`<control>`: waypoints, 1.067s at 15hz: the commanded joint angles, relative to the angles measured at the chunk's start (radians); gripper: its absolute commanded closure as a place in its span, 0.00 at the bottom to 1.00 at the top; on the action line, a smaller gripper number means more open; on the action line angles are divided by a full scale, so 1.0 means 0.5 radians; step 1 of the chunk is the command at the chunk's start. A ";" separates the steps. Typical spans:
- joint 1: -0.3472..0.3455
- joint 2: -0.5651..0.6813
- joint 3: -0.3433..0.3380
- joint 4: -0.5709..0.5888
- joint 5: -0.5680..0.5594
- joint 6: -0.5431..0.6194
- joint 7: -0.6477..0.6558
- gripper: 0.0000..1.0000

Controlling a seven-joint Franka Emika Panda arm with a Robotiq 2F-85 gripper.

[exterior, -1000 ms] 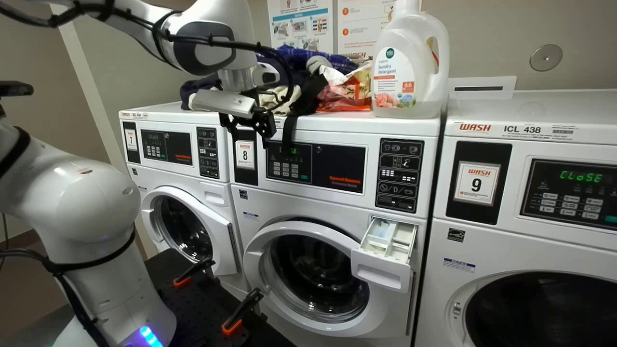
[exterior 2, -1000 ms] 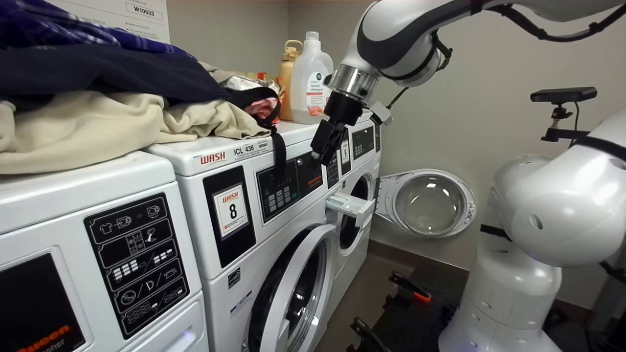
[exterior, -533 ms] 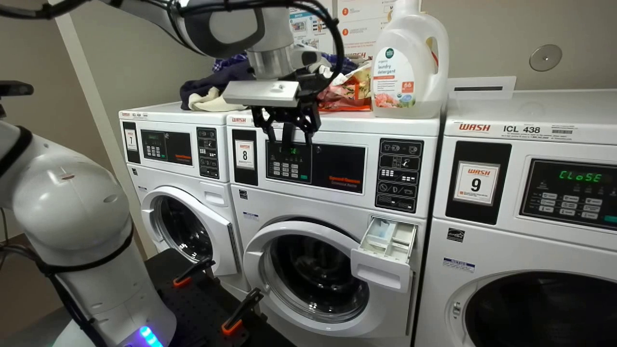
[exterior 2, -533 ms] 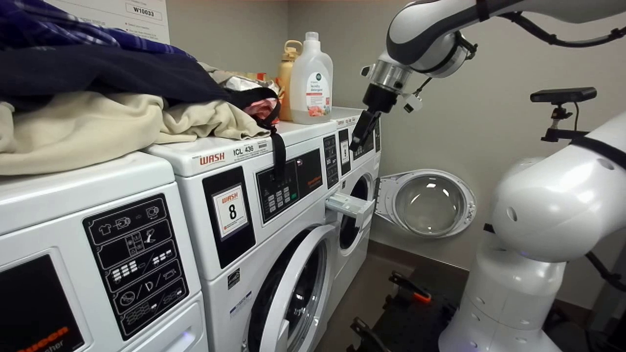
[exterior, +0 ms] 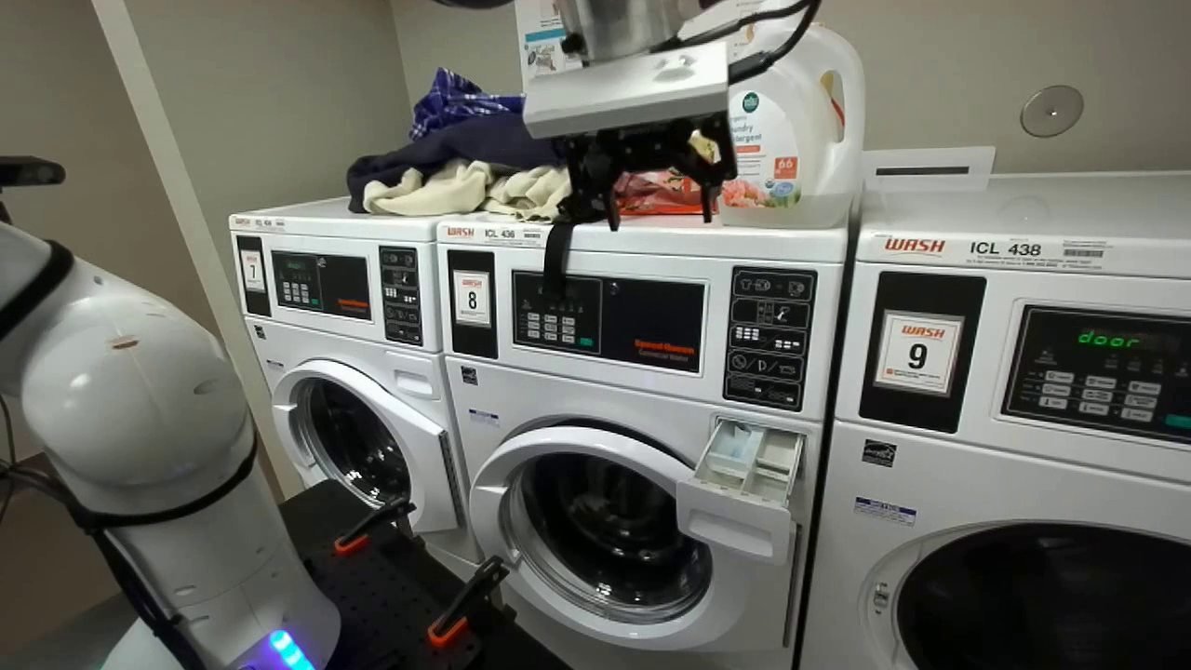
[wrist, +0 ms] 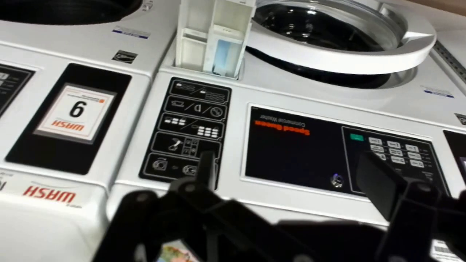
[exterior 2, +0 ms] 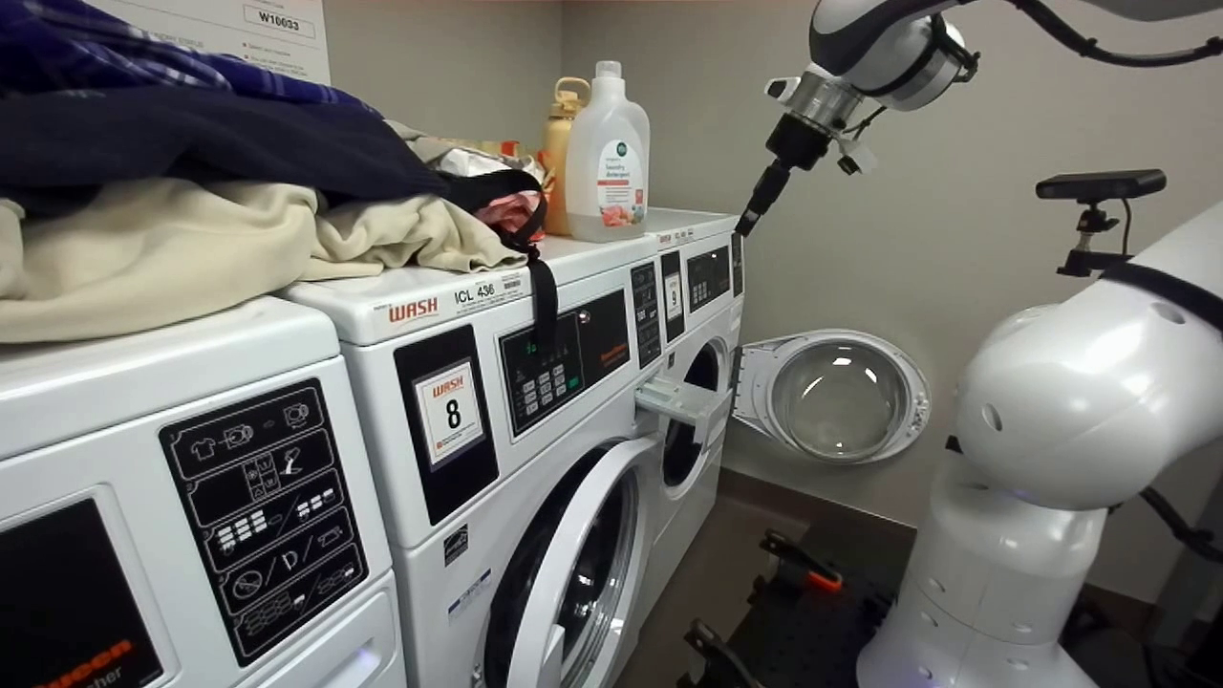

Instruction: Pour some detergent in the washing machine

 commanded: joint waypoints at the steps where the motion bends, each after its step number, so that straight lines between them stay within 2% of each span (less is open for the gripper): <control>1: 0.059 0.307 -0.112 0.319 0.098 0.112 -0.225 0.00; 4: 0.165 0.535 -0.241 0.533 0.285 0.332 -0.442 0.00; 8: 0.345 0.822 -0.406 0.771 0.750 0.589 -0.706 0.00; 11: 0.402 1.013 -0.460 0.932 1.155 0.648 -0.903 0.00; 12: 0.504 1.062 -0.560 0.995 1.238 0.645 -0.939 0.00; 16: 0.565 1.313 -0.685 1.214 1.671 0.567 -1.172 0.00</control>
